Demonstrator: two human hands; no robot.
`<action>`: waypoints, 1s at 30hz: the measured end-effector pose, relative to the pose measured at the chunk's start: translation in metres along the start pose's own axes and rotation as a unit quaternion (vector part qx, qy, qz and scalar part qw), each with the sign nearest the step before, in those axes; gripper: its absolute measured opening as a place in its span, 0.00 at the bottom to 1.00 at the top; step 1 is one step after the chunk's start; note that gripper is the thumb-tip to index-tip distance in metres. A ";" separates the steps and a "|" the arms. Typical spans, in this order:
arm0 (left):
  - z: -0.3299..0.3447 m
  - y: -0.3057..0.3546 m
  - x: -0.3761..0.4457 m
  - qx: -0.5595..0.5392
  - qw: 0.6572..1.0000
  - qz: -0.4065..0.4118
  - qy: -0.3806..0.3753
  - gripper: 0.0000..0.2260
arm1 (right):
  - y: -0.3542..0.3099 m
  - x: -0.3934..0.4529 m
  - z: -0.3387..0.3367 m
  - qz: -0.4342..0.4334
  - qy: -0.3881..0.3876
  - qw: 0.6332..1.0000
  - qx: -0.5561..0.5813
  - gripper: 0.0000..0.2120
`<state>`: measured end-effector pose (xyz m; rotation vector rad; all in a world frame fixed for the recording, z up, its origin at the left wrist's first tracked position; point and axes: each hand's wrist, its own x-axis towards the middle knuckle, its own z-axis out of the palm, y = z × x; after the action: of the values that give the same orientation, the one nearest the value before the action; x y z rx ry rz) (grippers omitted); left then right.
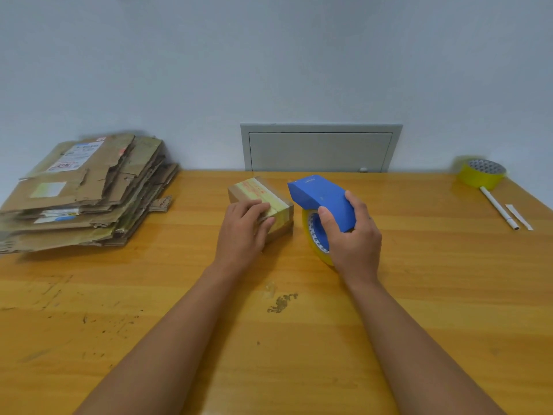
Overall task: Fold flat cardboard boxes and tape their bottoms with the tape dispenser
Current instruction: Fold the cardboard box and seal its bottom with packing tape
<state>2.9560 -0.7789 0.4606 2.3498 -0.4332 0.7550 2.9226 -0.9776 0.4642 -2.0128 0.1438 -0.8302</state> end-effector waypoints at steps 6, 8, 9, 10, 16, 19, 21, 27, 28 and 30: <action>-0.004 -0.008 -0.003 -0.003 1.000 0.022 -0.022 0.15 | 0.000 -0.001 0.000 0.001 0.000 1.000 0.003 0.29; -0.005 -0.008 -0.003 0.005 1.000 0.024 -0.018 0.15 | 0.001 -0.001 0.000 -0.001 0.001 1.000 0.003 0.28; -0.005 -0.006 -0.003 0.008 1.000 0.021 -0.017 0.15 | 0.001 -0.001 0.000 -0.003 0.001 1.000 0.003 0.28; -0.005 -0.005 -0.002 0.009 1.000 0.018 -0.019 0.16 | 0.001 -0.001 0.000 -0.005 0.001 1.000 0.003 0.28; -0.016 -0.019 0.004 0.047 0.992 0.065 -0.102 0.21 | 0.000 -0.001 0.000 -0.009 0.003 1.000 0.009 0.30; -0.019 -0.018 0.006 0.062 0.994 0.065 -0.070 0.20 | 0.000 -0.002 0.001 -0.002 0.005 1.000 0.014 0.30; -0.017 -0.014 0.006 0.068 0.996 0.059 -0.028 0.19 | -0.001 -0.002 0.001 -0.001 0.010 1.000 0.017 0.31; -0.010 -0.014 0.010 0.104 0.994 0.035 -0.016 0.21 | 0.000 -0.002 0.001 -0.005 0.012 1.000 0.021 0.30; -0.010 -0.016 0.011 0.105 0.994 0.035 -0.021 0.22 | 0.001 -0.002 0.001 -0.007 0.012 1.000 0.019 0.30; -0.011 -0.017 0.011 0.095 0.995 0.032 -0.011 0.21 | 0.002 -0.001 0.001 -0.008 0.010 1.000 0.016 0.28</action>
<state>2.9682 -0.7603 0.4663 2.5334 -0.4659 0.8320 2.9227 -0.9771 0.4615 -1.9783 0.1251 -0.8573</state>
